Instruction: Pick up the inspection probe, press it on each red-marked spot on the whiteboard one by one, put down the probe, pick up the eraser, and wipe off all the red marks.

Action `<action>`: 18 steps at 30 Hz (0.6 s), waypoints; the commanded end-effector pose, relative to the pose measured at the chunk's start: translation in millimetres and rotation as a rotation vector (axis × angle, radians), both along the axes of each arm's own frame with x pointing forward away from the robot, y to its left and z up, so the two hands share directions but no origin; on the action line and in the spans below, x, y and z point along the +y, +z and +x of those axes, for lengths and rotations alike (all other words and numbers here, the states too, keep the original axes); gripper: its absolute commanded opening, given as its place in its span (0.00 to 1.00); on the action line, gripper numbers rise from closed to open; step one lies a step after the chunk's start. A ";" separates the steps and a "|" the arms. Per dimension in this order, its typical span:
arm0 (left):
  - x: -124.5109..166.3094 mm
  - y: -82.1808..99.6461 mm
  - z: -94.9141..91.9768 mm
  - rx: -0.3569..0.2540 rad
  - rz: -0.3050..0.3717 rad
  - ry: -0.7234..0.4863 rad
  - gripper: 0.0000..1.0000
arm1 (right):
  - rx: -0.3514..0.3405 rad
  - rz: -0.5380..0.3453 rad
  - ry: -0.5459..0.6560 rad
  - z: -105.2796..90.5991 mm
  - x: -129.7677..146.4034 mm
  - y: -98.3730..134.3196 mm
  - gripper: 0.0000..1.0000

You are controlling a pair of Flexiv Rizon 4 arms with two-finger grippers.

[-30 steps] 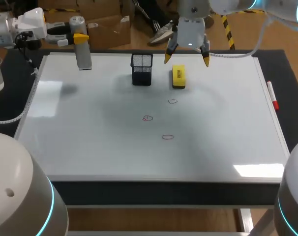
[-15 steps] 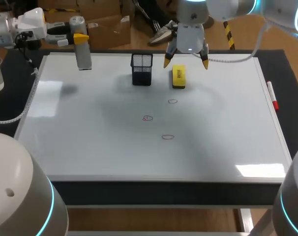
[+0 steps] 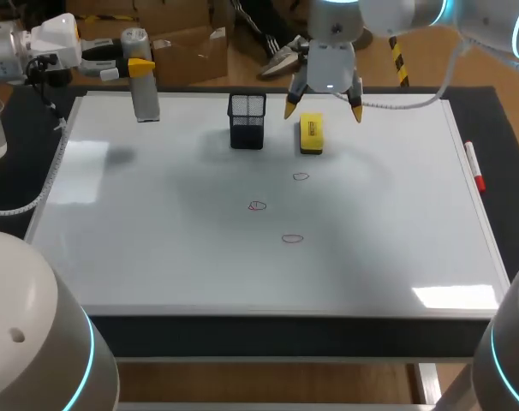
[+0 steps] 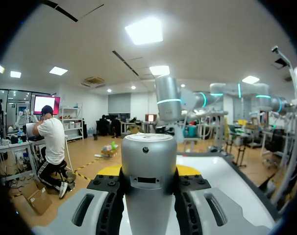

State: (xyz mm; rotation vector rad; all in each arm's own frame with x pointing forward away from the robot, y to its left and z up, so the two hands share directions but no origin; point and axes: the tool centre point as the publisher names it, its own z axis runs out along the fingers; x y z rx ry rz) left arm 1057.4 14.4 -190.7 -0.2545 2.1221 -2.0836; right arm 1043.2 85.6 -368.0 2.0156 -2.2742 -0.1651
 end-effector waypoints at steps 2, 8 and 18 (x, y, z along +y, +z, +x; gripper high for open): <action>-0.3 1.3 -0.6 0.000 0.001 0.002 0.00 | 0.023 -0.007 0.000 14.2 7.3 -16.2 1.00; -0.3 1.3 -0.6 0.000 0.001 0.002 0.00 | 0.033 -0.029 0.030 21.6 17.1 -26.7 1.00; -0.3 1.3 -0.6 0.000 0.001 0.002 0.00 | 0.022 0.010 0.030 21.7 21.9 -39.0 1.00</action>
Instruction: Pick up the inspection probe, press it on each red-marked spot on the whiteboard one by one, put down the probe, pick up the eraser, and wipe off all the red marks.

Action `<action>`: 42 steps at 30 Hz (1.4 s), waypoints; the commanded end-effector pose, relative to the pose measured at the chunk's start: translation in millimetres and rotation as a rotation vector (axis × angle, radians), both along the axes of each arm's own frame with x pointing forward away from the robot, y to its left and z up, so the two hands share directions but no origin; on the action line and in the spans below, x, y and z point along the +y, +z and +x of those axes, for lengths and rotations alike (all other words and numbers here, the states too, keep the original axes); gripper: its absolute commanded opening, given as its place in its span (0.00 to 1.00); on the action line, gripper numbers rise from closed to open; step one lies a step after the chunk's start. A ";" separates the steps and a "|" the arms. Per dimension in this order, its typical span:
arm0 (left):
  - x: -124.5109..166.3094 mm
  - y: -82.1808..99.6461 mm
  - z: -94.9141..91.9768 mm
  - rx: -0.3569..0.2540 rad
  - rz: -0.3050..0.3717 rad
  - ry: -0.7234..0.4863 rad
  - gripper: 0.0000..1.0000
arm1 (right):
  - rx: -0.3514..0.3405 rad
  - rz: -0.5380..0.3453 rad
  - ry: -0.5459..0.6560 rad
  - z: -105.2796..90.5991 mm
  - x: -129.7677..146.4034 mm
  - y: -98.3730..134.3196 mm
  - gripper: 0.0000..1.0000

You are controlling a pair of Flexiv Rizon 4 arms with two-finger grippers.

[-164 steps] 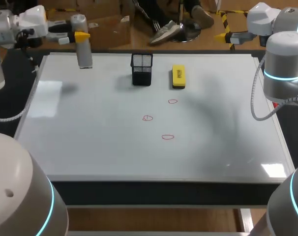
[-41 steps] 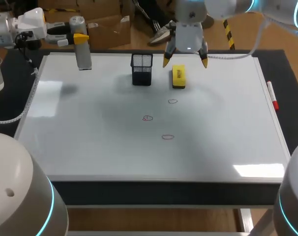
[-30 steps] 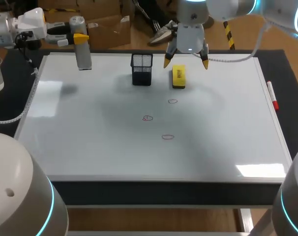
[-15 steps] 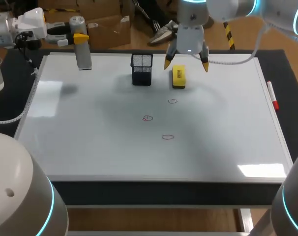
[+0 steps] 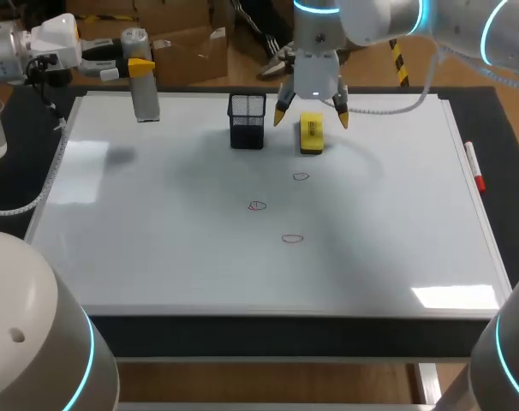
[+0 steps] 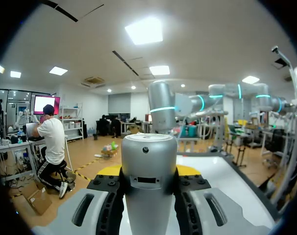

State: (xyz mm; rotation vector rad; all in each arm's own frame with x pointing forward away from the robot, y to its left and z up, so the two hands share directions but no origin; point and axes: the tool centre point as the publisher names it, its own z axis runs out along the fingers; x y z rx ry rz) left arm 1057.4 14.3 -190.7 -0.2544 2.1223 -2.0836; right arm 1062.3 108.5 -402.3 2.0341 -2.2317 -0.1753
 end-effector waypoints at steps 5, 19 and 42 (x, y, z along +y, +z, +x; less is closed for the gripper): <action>-0.2 1.3 -0.6 -0.001 0.001 0.002 0.00 | 0.003 0.023 -0.003 4.3 -0.9 -8.9 1.00; -0.2 1.3 -0.6 -0.001 0.001 0.002 0.00 | 0.009 0.031 -0.013 8.7 -4.0 -16.8 0.42; -0.2 1.3 -0.6 -0.001 0.001 0.002 0.00 | -0.030 0.021 -0.356 -37.9 -56.9 45.0 0.00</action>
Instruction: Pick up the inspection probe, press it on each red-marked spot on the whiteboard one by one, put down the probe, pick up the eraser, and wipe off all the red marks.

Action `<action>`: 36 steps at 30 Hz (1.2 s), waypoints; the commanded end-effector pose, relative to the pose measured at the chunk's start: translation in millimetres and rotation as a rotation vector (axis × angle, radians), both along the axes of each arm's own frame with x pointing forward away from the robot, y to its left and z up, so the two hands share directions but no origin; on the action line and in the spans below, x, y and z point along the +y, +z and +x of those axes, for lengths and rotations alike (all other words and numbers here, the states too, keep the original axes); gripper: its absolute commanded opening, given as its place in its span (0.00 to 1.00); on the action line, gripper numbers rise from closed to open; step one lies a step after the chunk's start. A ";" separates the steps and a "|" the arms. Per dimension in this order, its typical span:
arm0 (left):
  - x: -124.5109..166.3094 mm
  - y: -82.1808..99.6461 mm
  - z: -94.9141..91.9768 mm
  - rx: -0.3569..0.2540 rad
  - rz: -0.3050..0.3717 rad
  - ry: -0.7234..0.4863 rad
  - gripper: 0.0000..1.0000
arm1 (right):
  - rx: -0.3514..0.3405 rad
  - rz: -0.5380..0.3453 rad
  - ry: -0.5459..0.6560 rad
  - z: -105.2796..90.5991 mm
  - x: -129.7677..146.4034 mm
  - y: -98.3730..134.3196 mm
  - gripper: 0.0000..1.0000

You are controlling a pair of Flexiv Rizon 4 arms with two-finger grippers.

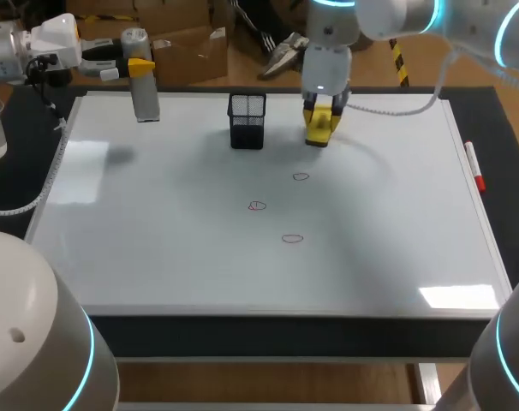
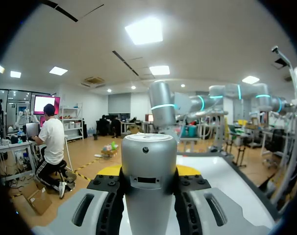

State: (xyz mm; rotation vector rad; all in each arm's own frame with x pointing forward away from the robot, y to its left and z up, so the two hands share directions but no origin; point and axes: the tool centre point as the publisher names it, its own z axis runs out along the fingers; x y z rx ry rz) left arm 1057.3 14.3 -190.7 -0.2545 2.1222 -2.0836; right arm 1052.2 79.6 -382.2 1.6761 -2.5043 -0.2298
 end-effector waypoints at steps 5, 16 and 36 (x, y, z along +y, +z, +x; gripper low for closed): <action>-0.2 1.3 -0.6 -0.001 0.001 0.002 0.00 | -0.076 0.013 -0.164 -50.2 -56.2 31.8 0.00; -0.2 1.3 -0.6 -0.001 0.001 0.002 0.00 | -0.069 -0.021 -0.317 -101.8 -116.7 31.1 0.00; -0.2 1.3 -0.6 -0.001 0.001 0.002 0.00 | -0.078 0.004 -0.449 -166.1 -189.3 17.9 0.00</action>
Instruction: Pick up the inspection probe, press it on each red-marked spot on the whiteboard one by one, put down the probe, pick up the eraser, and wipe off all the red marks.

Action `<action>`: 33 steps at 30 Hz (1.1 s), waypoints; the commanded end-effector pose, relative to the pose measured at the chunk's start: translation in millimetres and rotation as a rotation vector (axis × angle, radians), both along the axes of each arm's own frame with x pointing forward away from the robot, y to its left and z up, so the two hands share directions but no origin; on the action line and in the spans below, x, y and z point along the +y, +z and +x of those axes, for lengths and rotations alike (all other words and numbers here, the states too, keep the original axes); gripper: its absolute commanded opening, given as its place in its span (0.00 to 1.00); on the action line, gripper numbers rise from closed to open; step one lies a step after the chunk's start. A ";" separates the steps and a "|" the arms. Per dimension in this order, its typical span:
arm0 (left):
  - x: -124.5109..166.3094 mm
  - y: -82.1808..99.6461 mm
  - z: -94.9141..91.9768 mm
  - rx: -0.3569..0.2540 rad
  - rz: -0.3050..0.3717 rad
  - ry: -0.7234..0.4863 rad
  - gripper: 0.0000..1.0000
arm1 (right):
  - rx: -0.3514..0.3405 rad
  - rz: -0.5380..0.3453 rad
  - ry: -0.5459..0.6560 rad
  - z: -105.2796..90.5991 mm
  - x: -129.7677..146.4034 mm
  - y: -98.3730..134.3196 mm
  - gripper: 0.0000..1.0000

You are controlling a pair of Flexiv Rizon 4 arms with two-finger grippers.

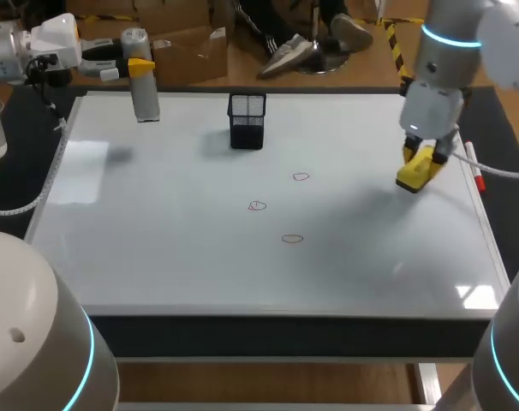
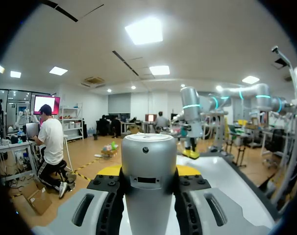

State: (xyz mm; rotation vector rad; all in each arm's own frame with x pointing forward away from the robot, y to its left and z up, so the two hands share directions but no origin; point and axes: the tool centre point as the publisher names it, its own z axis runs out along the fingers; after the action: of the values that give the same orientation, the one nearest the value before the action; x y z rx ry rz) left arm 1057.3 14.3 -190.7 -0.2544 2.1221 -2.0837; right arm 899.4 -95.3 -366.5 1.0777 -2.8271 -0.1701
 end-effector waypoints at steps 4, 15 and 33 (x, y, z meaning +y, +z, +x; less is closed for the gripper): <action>-0.2 1.3 -0.6 -0.001 0.001 0.002 0.00 | -0.088 0.057 0.010 -13.3 -14.6 2.4 0.00; -0.2 1.3 -0.6 -0.001 0.001 0.002 0.00 | -0.088 0.057 0.010 -13.3 -14.6 2.4 0.00; -4.7 3.7 -17.7 -0.012 -0.016 -0.023 0.00 | -0.088 0.057 0.010 -13.3 -14.6 2.4 0.00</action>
State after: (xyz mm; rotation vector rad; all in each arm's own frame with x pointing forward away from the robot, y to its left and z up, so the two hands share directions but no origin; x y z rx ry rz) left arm 1049.3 8.8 -187.8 -0.2248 2.1206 -2.1101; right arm 886.1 -109.7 -364.4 1.1366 -2.9117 -0.2140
